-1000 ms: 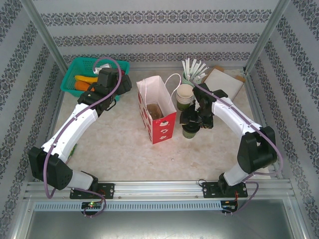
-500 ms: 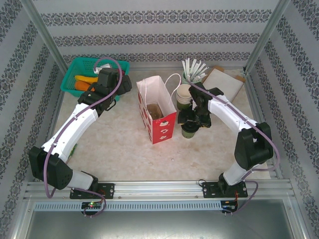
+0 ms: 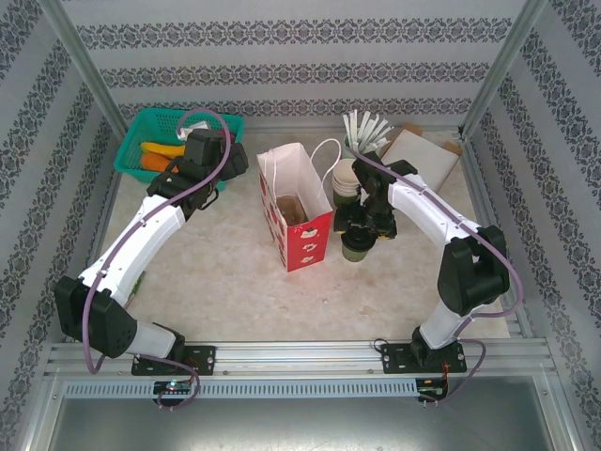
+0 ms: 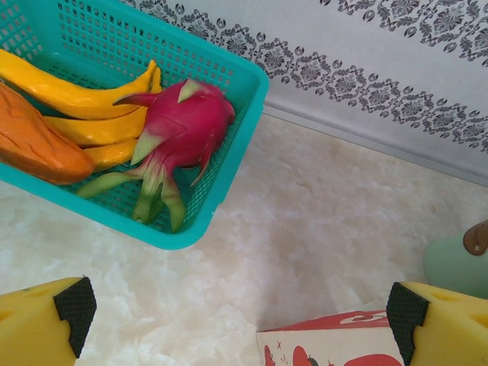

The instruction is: Pack the takeout coffee

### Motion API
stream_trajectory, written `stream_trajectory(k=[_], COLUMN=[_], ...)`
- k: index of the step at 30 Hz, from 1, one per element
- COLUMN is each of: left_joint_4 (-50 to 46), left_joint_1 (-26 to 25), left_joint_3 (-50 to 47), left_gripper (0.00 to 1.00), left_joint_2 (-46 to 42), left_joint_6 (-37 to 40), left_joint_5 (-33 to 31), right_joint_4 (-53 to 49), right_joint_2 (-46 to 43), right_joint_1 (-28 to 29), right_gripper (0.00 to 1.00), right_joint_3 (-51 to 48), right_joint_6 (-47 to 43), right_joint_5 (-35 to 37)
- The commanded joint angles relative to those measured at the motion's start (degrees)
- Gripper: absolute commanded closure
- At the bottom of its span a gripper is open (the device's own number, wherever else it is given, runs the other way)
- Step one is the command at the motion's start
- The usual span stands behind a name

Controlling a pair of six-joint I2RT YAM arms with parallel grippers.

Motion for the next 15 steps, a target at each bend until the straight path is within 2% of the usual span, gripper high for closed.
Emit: stream_trajectory(k=[1, 15], left_joint_4=[-1.43, -1.52], left_joint_1=[-0.14, -0.21], left_joint_3=[-0.52, 0.18], left_gripper=[0.0, 0.0], left_joint_2=[-0.05, 0.98], left_joint_6=[1.49, 2.3], left_joint_5=[-1.78, -2.11], right_joint_4=[-1.23, -1.49], right_joint_2=[0.03, 1.92], right_joint_1=[0.61, 0.8], right_gripper=[0.02, 0.02], right_joint_3=[1.34, 0.09], right_joint_6=[1.51, 0.84], right_joint_5=[-2.61, -2.84])
